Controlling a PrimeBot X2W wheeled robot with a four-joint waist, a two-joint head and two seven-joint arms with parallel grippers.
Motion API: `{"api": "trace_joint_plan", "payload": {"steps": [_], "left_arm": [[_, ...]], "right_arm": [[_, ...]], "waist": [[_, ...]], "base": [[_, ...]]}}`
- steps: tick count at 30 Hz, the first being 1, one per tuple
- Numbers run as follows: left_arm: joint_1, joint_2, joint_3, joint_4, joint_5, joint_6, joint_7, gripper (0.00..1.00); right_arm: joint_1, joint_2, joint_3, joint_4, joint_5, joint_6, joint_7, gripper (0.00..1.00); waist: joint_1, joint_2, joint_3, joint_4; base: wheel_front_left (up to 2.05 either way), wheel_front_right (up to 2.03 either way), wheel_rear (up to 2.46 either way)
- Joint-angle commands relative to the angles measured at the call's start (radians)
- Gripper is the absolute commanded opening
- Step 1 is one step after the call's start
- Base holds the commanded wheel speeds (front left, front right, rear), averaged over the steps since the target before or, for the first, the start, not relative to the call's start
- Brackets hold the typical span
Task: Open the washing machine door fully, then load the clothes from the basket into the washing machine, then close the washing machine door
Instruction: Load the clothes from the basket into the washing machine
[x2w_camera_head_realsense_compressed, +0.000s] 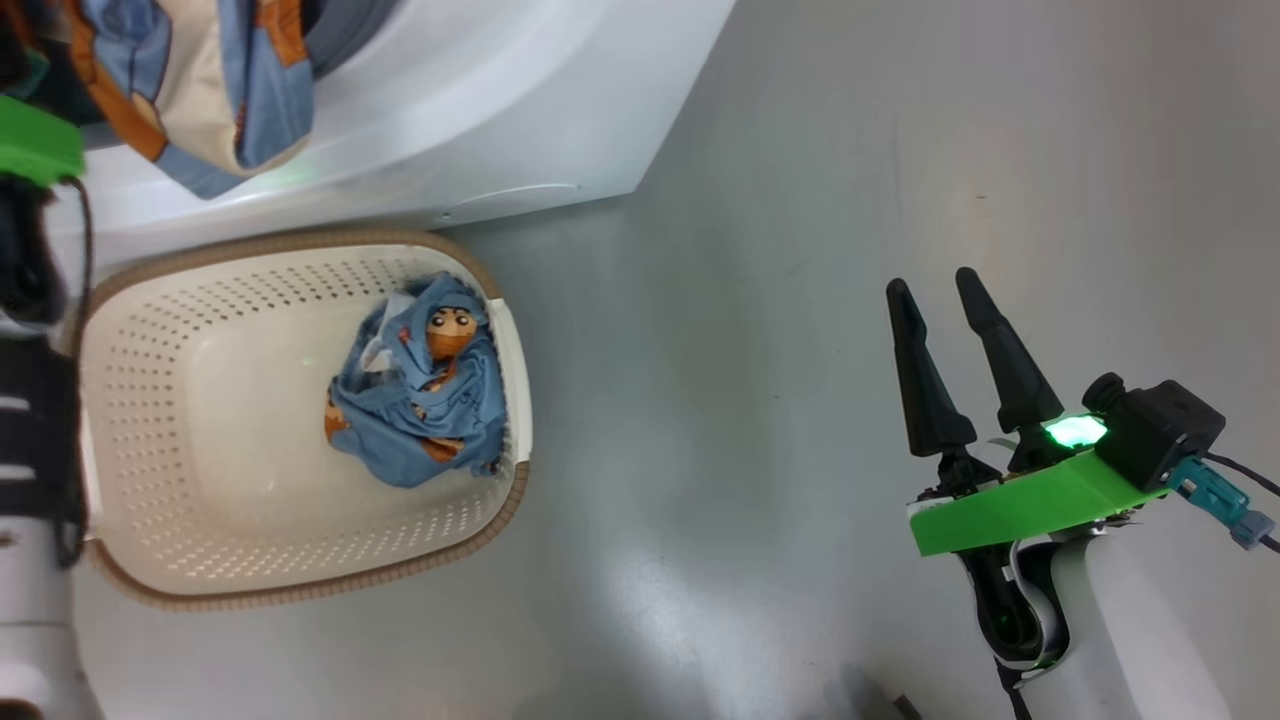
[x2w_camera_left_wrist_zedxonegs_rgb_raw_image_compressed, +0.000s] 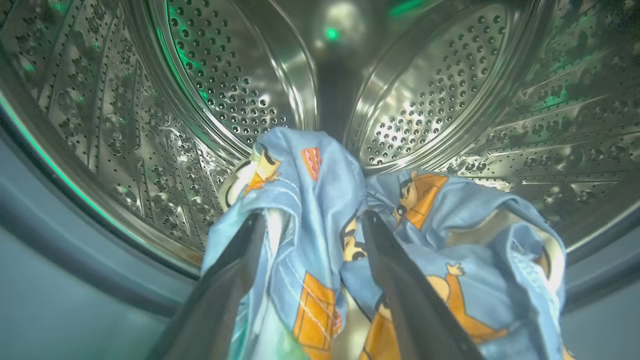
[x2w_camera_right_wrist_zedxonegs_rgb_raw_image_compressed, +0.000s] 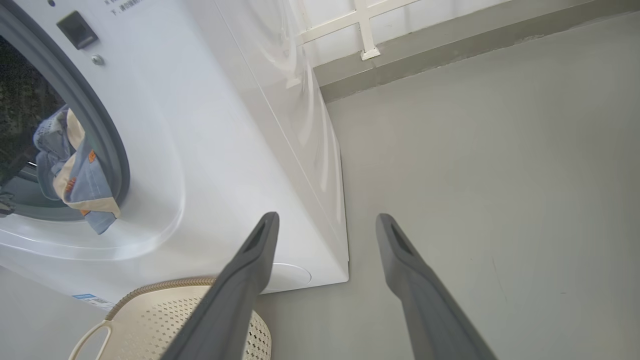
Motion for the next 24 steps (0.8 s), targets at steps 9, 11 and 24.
{"api": "trace_joint_plan", "payload": {"steps": [9, 11, 24], "left_arm": [[0.192, -0.005, 0.046, -0.196, 0.050, -0.003, -0.005, 1.00], [0.237, -0.016, 0.056, -0.236, 0.051, -0.003, -0.005, 1.00], [0.526, -0.052, 0.113, -0.432, 0.128, -0.003, -0.005, 1.00]], "right_arm": [[0.008, 0.005, -0.010, -0.032, -0.023, 0.002, -0.005, 1.00], [0.009, 0.005, -0.016, -0.034, -0.026, 0.002, -0.005, 1.00], [0.023, -0.005, -0.035, -0.039, -0.035, 0.002, -0.005, 1.00]], "waist": [[0.0000, 0.0000, -0.003, 0.047], [0.0000, 0.0000, -0.005, 0.053], [0.0000, 0.0000, -0.021, 0.073]], "base": [[0.00, 0.00, 0.00], [0.00, 0.00, 0.00], [0.00, 0.00, 0.00]]}}
